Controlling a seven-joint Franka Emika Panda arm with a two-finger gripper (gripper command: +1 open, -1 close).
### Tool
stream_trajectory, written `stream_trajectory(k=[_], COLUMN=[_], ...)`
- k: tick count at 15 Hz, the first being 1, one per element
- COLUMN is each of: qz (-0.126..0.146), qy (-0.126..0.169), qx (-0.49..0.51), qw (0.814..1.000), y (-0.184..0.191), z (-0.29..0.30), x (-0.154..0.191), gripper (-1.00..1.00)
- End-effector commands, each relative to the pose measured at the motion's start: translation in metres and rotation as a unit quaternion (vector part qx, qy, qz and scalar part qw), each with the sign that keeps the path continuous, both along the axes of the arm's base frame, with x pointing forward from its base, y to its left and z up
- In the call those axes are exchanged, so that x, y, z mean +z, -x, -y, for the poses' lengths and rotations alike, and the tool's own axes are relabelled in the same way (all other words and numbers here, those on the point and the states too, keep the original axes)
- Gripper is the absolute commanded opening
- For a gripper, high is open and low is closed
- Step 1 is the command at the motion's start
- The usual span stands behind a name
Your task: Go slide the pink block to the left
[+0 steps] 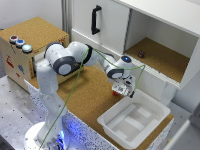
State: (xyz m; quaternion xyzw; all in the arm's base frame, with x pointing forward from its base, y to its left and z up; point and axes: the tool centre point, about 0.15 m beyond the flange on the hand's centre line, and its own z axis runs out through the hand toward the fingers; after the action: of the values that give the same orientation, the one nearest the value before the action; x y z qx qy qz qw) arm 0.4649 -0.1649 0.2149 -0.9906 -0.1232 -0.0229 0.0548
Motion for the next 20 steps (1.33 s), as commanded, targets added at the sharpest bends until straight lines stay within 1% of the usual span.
stream_trajectory(k=[1,7,11,14,16,18,20], qz=[-0.016,-0.029,-0.037,-0.037,-0.026,-0.002,0.011], qy=[-0.027,-0.048,-0.052,-0.056,-0.057,-0.056,-0.05], qx=[-0.01,0.017,0.035,0.041,0.041,0.047,0.066], qw=[0.999,0.998,0.997,0.997,0.997,0.997,0.997], y=[0.01,0.025,0.035,0.04,0.044,0.051,0.06], z=[-0.038,-0.091,-0.12,-0.133,-0.136,-0.135,-0.138], x=[-0.001,-0.003,-0.008,-0.006,0.003,0.023,0.037], gripper=[-1.0,-1.0,-1.0,-1.0,-1.0,-1.0,-1.0])
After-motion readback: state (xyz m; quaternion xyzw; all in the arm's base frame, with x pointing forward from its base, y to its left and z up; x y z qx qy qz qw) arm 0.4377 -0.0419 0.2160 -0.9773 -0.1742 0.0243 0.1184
